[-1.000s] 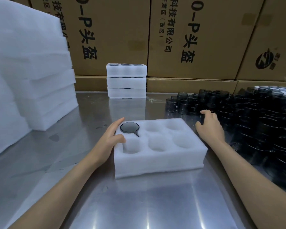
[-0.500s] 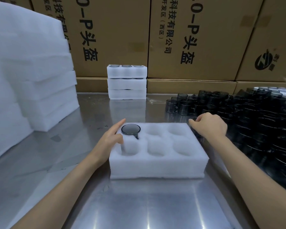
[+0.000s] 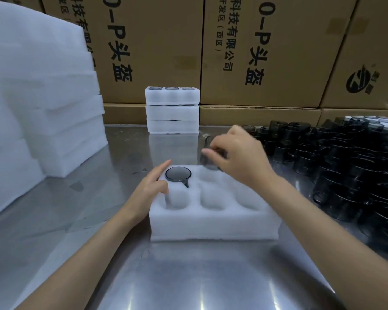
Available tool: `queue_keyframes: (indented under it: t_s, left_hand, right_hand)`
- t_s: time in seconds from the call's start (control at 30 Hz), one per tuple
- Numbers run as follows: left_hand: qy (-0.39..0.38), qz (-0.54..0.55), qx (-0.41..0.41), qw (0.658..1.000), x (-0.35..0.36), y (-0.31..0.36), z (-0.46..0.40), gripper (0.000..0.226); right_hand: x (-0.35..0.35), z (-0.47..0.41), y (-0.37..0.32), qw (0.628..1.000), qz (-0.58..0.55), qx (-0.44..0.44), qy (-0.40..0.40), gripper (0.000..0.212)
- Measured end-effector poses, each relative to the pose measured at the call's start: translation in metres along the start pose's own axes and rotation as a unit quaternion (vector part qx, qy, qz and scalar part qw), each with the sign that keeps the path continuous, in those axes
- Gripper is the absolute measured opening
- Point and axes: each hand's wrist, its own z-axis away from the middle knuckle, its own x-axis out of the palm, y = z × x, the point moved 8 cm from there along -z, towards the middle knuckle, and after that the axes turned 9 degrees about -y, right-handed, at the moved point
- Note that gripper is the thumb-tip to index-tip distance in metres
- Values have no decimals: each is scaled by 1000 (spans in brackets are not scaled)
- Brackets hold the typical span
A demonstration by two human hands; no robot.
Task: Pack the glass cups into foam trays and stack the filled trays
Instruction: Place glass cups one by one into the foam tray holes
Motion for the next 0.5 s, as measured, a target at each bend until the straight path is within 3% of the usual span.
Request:
queue_keyframes:
  t_s: [0.1,0.27,0.5]
  left_hand:
    - [-3,5,-8,1000,1,0,0,83]
    - [5,-10,-7,1000,0,1,0,76]
    - [4,-31,-10,999,1,3,3,85]
  right_hand:
    - [23,3,-12,997,30,-39,-63,30]
    - [27,8,-11,995,-14,-32,-90,28]
    - [30,10,-12,992,-38,-28,-115,28]
